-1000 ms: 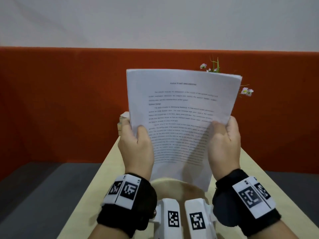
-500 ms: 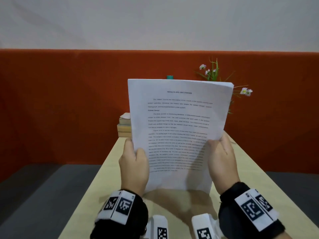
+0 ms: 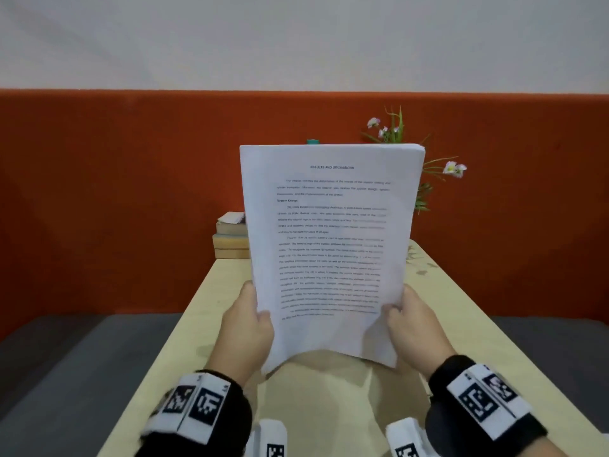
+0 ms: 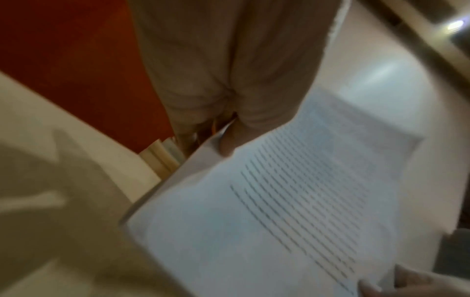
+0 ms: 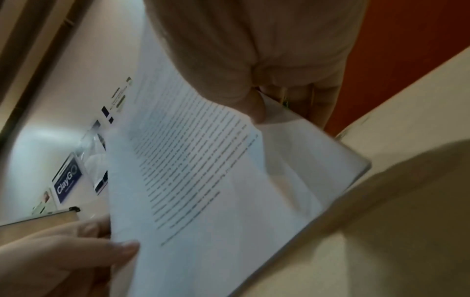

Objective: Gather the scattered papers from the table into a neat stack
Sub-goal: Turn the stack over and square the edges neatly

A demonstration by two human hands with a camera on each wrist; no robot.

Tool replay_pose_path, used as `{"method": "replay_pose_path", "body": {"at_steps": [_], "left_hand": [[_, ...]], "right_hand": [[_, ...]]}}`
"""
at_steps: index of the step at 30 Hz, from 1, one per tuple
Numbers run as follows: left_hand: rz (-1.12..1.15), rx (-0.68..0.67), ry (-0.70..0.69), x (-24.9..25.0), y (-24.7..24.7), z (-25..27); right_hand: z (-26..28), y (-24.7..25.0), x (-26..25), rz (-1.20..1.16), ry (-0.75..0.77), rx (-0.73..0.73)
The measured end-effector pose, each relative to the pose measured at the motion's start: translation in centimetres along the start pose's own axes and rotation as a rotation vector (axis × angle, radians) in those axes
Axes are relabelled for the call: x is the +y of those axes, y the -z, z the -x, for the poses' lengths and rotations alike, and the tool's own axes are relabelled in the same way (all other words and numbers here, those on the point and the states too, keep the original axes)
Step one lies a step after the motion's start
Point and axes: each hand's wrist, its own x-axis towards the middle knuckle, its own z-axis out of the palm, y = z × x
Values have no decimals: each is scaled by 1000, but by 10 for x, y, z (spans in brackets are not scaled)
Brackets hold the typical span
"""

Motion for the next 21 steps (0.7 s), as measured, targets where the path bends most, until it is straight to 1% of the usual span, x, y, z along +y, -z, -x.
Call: {"method": "replay_pose_path", "body": {"at_steps": [2,4,7,9,11,12,14,19,21], "left_hand": [[20,-66,-18,12,2,2],[77,-154,-16,25,-6,6],[44,-287,18,35,-42,9],[5,-372,72,33,-72,7],[34,-458,180,30,-96,5],[50,-479,230,28,-105,3],[66,-488,287,25,-118,-2],[27,-474,339,26,-131,-13],[-35,-468,336,27,-132,-12]], "right_hand": [[2,22,1,66,-12,50],[5,48,10,169,-51,69],[14,83,35,310,-182,23],[18,96,51,386,-291,-27],[13,103,65,463,-372,-68],[9,105,70,506,-398,-89],[1,107,77,583,-420,-131],[-15,111,75,775,-407,-181],[-18,111,76,892,-405,-251]]}}
